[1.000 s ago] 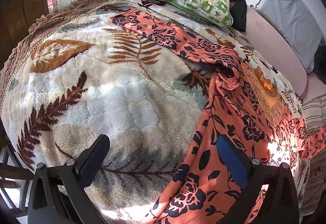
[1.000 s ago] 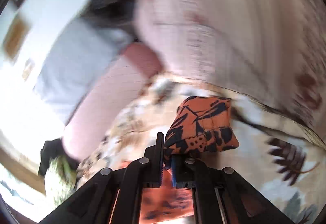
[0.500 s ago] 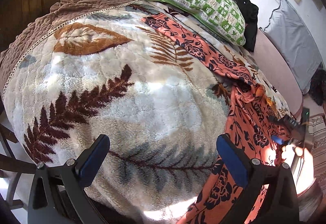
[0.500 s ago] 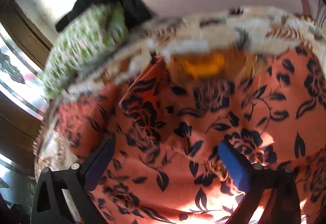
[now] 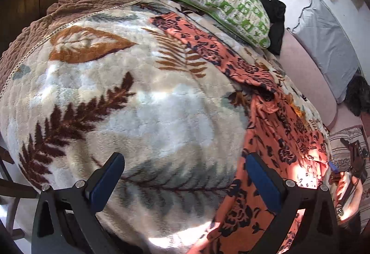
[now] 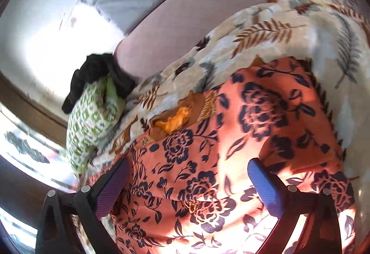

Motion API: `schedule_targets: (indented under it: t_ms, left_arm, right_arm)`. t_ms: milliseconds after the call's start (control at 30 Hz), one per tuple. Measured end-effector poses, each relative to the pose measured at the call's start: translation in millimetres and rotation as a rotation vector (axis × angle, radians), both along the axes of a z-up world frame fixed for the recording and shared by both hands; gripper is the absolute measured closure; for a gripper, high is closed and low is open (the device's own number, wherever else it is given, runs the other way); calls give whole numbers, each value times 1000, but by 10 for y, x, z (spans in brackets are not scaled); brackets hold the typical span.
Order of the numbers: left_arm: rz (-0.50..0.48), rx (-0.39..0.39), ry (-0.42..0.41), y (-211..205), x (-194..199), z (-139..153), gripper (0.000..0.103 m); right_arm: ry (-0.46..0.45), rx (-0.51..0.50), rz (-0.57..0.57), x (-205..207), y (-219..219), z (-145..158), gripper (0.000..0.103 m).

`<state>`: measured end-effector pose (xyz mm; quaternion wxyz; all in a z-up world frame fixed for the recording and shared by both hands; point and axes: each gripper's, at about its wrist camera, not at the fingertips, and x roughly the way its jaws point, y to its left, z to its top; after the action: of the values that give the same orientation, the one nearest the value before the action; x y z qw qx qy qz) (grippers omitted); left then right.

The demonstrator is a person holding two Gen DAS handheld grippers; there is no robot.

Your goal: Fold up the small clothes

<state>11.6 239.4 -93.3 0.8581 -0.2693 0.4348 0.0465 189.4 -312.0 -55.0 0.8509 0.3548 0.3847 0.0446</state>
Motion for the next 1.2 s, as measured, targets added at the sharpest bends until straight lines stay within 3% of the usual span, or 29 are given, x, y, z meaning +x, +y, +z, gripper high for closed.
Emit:
schedule_targets:
  t_ms: [100, 200, 333, 433, 533, 667, 833, 867, 900, 933, 967, 1067, 1200]
  left_arm:
    - [-139, -39, -60, -453, 321, 248, 0]
    - [-327, -77, -110, -1132, 799, 476, 0]
    - [-528, -11, -96, -1977, 1574, 511, 0]
    - [-517, 2, 0, -2225, 2160, 200, 0]
    - [-403, -74, 88, -2139, 2480, -168, 0]
    - [-325, -145, 111, -2021, 2531, -384, 0]
    - [-325, -130, 131, -2038, 2537, -385, 3]
    - [-320, -123, 136, -2036, 2538, -381, 13]
    - [-314, -113, 135, -2034, 2556, -375, 51]
    - [-314, -102, 157, -2031, 2582, -395, 80]
    - [-311, -100, 193, -2022, 2602, -433, 96]
    - [-317, -55, 125, -2022, 2500, -300, 96]
    - [-291, 30, -74, -1947, 2045, 172, 96]
  right_arm:
    - [14, 141, -39, -278, -387, -131, 0]
    - [17, 207, -33, -477, -549, -265, 0]
    - [-6, 241, 18, -658, -509, -396, 0]
    - [-22, 221, 59, -758, -425, -454, 0]
    - [-12, 203, 73, -838, -413, -587, 0]
    - [-34, 207, 89, -903, -445, -664, 0]
    - [-34, 151, 108, -894, -376, -653, 0]
    - [-34, 144, 110, -894, -365, -652, 0]
    - [-33, 143, 111, -890, -362, -651, 0]
    - [-31, 146, 110, -886, -364, -653, 0]
    - [-30, 148, 107, -885, -368, -654, 0]
    - [-16, 144, 101, -862, -364, -644, 0]
    - [10, 148, 95, -840, -397, -608, 0]
